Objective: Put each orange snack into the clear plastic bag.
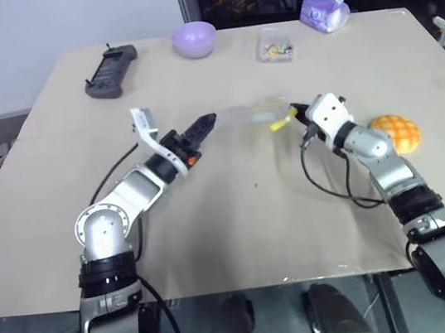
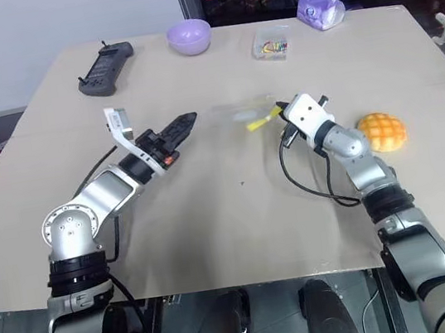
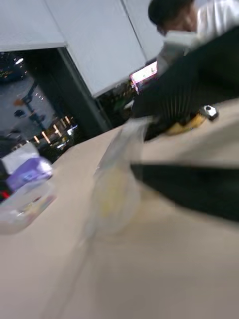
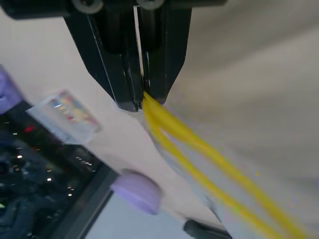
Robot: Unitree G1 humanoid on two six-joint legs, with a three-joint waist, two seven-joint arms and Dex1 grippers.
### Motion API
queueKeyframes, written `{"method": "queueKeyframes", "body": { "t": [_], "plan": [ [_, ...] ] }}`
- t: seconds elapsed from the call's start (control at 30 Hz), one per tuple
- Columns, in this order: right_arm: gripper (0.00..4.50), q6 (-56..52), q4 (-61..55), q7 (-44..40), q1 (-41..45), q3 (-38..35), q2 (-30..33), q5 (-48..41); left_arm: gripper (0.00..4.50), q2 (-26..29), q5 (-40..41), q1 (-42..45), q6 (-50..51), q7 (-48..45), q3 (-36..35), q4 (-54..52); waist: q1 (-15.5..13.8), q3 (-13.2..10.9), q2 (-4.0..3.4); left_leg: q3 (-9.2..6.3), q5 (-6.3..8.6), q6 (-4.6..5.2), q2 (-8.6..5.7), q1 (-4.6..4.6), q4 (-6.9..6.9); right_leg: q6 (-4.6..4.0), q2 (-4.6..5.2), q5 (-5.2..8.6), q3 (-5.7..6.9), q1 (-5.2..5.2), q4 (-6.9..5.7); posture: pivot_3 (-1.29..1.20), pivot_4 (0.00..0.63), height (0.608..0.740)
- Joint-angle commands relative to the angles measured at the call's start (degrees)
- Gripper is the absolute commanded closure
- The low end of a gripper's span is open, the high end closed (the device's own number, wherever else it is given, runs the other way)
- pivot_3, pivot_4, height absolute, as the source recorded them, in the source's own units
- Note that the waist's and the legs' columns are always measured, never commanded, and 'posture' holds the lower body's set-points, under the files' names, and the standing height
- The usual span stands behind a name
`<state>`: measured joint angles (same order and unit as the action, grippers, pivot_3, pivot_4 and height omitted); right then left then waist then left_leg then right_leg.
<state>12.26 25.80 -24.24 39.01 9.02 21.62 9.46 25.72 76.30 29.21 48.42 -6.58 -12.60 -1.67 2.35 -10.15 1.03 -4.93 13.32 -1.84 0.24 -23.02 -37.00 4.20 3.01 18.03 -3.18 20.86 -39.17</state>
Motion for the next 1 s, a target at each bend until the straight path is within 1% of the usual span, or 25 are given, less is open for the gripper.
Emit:
{"method": "queueKeyframes", "body": {
  "t": [0.03,0.1,0.17,0.23,0.27,0.33,0.37,0.4,0.47,0.53,0.57,0.63,0.67,0.73,0.8,1.0],
  "plan": [
    [4.5,-3.37,-3.6,4.85,1.91,0.86,0.93,6.08,1.25,3.25,-6.51,2.33,-2.19,-6.28,0.49,-3.22,0.0,0.0,0.0,0.0,0.0,0.0,0.0,0.0,0.06,0.0,0.01,0.0,0.0,0.0,0.08,0.0,0.15,0.74],
    [4.5,-5.67,-4.32,8.49,2.57,2.2,1.03,11.15,1.25,4.91,-10.89,3.13,-4.51,-10.29,1.19,-4.8,0.0,-0.01,0.0,0.0,0.0,0.0,0.0,-0.03,0.11,0.0,0.01,0.0,0.02,0.03,0.12,0.0,0.15,0.74],
    [4.5,-7.49,-4.7,9.93,2.99,2.74,0.49,13.16,1.25,4.92,-12.31,4.06,-5.49,-13.21,1.21,-6.02,-0.02,-0.01,0.0,0.01,0.0,0.0,0.0,-0.1,0.19,0.0,0.01,0.0,0.01,0.14,0.17,0.0,0.15,0.74],
    [4.5,-9.38,-5.11,11.05,3.39,2.63,-0.37,14.08,1.25,5.03,-14.49,4.86,-6.33,-15.57,1.73,-7.1,0.02,0.02,-0.01,-0.01,-0.01,-0.01,0.0,-0.47,0.16,-0.01,0.02,-0.01,0.03,0.47,0.15,0.0,0.15,0.74],
    [4.5,-10.07,-5.23,11.35,3.55,2.56,-0.66,14.3,1.25,5.04,-15.54,5.11,-6.63,-16.44,1.94,-7.4,0.04,0.02,-0.01,-0.01,-0.02,-0.03,0.01,-0.81,0.07,-0.01,0.01,-0.02,0.03,0.8,0.08,0.0,0.15,0.74],
    [4.5,-15.58,-6.05,15.54,5.45,3.67,-0.58,20.42,1.25,7.37,-25.49,6.32,-12.03,-20.17,6.94,-10.03,0.07,0.01,-0.01,0.01,-0.02,-0.03,0.0,-0.83,0.1,-0.01,0.03,-0.02,0.03,0.81,0.14,0.0,0.15,0.74],
    [4.5,-19.18,-6.19,15.92,6.46,4.41,-1.07,22.52,1.25,9.91,-36.39,6.88,-18.21,-21.47,12.9,-9.81,0.05,0.0,-0.02,0.02,-0.02,-0.03,0.0,-0.85,0.17,-0.01,0.03,-0.02,0.02,0.83,0.21,0.0,0.15,0.74],
    [4.5,-22.06,-6.32,16.05,7.16,4.98,-1.69,23.93,1.25,11.83,-45.5,7.26,-23.6,-22.42,17.77,-9.04,0.07,0.0,-0.02,0.04,-0.02,-0.04,-0.01,-0.85,0.2,-0.01,0.03,-0.02,0.01,0.84,0.22,0.0,0.15,0.74],
    [4.5,-26.04,-6.43,15.55,8.18,6.02,-3.1,25.5,1.25,14.51,-60.05,8.05,-33.01,-22.98,25.41,-5.92,0.09,0.01,-0.04,0.07,-0.03,-0.04,-0.02,-0.8,0.29,-0.01,0.02,-0.02,-0.02,0.84,0.25,0.0,0.15,0.74],
    [4.5,-29.18,-6.57,15.37,9.12,6.89,-4.67,26.75,1.25,15.36,-71.42,9.4,-41.42,-22.13,30.47,-1.5,0.07,0.02,-0.05,0.1,-0.03,-0.05,-0.02,-0.73,0.4,-0.02,0.01,-0.02,-0.04,0.84,0.26,0.0,0.15,0.74],
    [4.5,-31.08,-6.51,15.56,9.61,7.04,-5.66,27.16,1.25,14.7,-74.4,10.03,-44.35,-21.89,31.52,0.41,0.06,0.02,-0.05,0.11,-0.04,-0.05,-0.01,-0.73,0.42,-0.02,0.0,-0.02,-0.04,0.86,0.26,0.0,0.15,0.74],
    [4.5,-33.63,-6.03,16.21,10.45,7.37,-7.55,27.67,1.25,11.67,-76.42,11.24,-46.38,-20.64,31.28,3.37,0.05,0.0,-0.06,0.11,-0.04,-0.05,-0.01,-0.8,0.43,-0.02,0.0,-0.02,-0.04,0.94,0.25,0.0,0.15,0.74],
    [4.5,-33.99,-5.8,16.2,10.67,8.03,-8.24,28.05,1.25,10.73,-78.73,11.83,-47.98,-20.06,31.81,4.66,0.06,0.0,-0.06,0.12,-0.04,-0.04,-0.01,-0.86,0.43,-0.02,0.0,-0.02,-0.05,1.0,0.23,0.0,0.15,0.74],
    [4.5,-35.2,-6.57,15.46,10.69,7.98,-10.9,26.35,1.25,9.74,-85.18,12.98,-52.38,-19.44,34.27,6.87,0.07,0.0,-0.06,0.11,-0.04,-0.04,-0.01,-0.93,0.42,-0.02,0.01,-0.02,-0.04,1.06,0.25,0.0,0.15,0.74],
    [4.5,-35.98,-6.96,15.44,10.91,9.42,-12.04,27.29,1.25,8.5,-89.93,14.08,-54.56,-18.23,35.81,8.57,0.09,0.0,-0.06,0.11,-0.04,-0.04,-0.02,-0.94,0.43,-0.02,0.01,-0.02,-0.04,1.1,0.23,0.0,0.15,0.74],
    [4.5,-36.73,-7.33,15.5,10.28,12.18,-12.52,28.93,1.25,4.5,-94.27,14.43,-55.59,-18.05,34.74,10.12,0.15,0.0,-0.07,0.12,-0.04,-0.04,-0.02,-0.94,0.43,-0.02,0.02,-0.02,-0.05,1.14,0.17,0.0,0.15,0.74]
  ]
}}
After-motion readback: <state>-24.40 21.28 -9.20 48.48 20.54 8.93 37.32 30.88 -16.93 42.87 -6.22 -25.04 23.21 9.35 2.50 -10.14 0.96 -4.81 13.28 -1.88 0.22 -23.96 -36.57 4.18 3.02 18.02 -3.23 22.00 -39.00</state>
